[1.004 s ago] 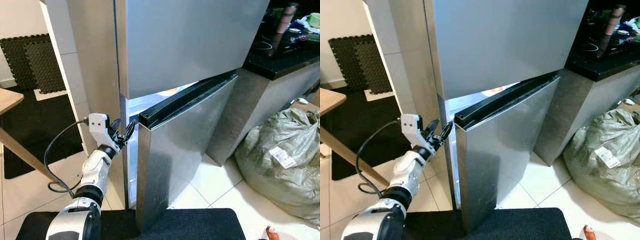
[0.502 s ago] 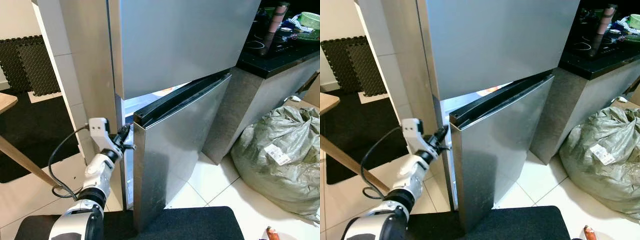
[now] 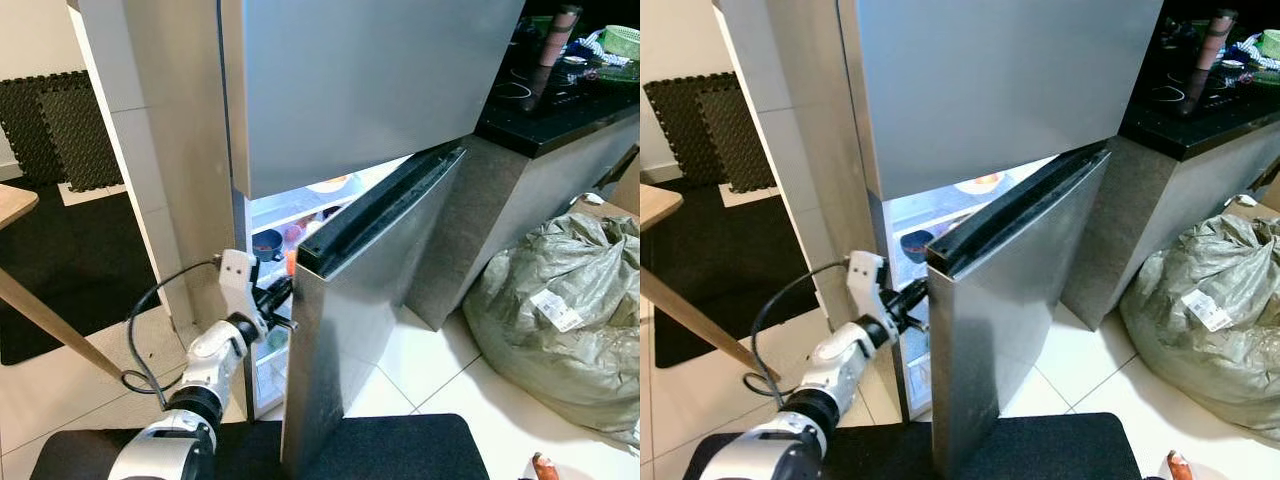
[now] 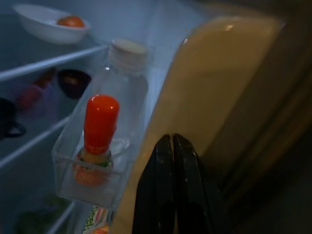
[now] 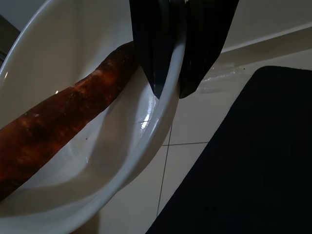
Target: Restocking fridge
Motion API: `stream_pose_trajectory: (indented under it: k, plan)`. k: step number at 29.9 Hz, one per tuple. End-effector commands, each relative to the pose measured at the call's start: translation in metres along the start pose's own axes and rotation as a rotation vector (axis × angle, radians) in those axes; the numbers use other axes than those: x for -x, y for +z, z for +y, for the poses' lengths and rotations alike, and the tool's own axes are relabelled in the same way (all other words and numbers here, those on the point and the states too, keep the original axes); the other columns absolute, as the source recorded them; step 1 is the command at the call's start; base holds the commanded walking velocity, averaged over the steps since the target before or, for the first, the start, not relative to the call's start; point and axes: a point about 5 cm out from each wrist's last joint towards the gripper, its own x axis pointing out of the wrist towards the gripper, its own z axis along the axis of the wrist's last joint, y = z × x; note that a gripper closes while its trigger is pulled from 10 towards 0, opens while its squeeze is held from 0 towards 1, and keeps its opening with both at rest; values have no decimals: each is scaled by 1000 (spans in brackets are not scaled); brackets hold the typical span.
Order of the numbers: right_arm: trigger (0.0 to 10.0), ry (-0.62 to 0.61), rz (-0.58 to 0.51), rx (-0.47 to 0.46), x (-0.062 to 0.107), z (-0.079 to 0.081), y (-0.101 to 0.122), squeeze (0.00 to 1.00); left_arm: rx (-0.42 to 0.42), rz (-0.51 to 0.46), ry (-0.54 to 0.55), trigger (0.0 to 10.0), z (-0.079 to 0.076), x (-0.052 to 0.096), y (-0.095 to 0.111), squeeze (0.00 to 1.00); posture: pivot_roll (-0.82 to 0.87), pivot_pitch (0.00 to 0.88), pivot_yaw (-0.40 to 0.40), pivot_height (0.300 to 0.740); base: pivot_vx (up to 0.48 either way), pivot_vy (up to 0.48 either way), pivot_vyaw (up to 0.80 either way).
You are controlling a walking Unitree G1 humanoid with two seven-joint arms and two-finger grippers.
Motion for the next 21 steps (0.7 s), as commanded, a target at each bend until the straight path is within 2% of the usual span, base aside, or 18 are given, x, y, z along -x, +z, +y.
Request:
stream_pose_trajectory:
  k: [1, 2, 4, 5, 9, 16, 17, 21]
  plan:
    - [10000, -9, 14, -8, 0, -4, -6, 0, 79, 24, -197, 10000, -28, -8, -12, 0, -142, 1, -60, 740, 0, 0, 0]
    - [10000, -9, 14, -8, 0, -4, -6, 0, 79, 24, -197, 10000, -28, -8, -12, 0, -142, 1, -60, 740, 0, 0, 0]
    - [10000, -10, 17, -10, 0, -4, -6, 0, 140, 25, -401, 10000, -54, -9, -18, 0, -142, 1, -60, 740, 0, 0, 0]
    - [10000, -10, 17, -10, 0, -4, -6, 0, 140, 25, -401, 10000, -54, -9, -18, 0, -142, 1, -60, 740, 0, 0, 0]
    - [10000, -21, 32, -25, 0, -7, -10, 0, 213, 26, -678, 10000, -90, -3, -19, 0, -143, 0, -66, 740, 0, 0, 0]
    - [10000, -23, 40, -34, 1, -7, -12, 0, 232, 4, -719, 10000, -101, -5, -17, 0, -145, 0, -66, 740, 0, 0, 0]
    - [10000, -24, 42, -37, 1, -7, -13, 0, 249, -23, -718, 10000, -102, -6, -13, 0, -149, 0, -65, 740, 0, 0, 0]
    - [10000, -26, 53, -53, 1, -6, -16, 0, 253, -48, -682, 10000, -100, -7, -10, 0, -147, 0, -69, 740, 0, 0, 0]
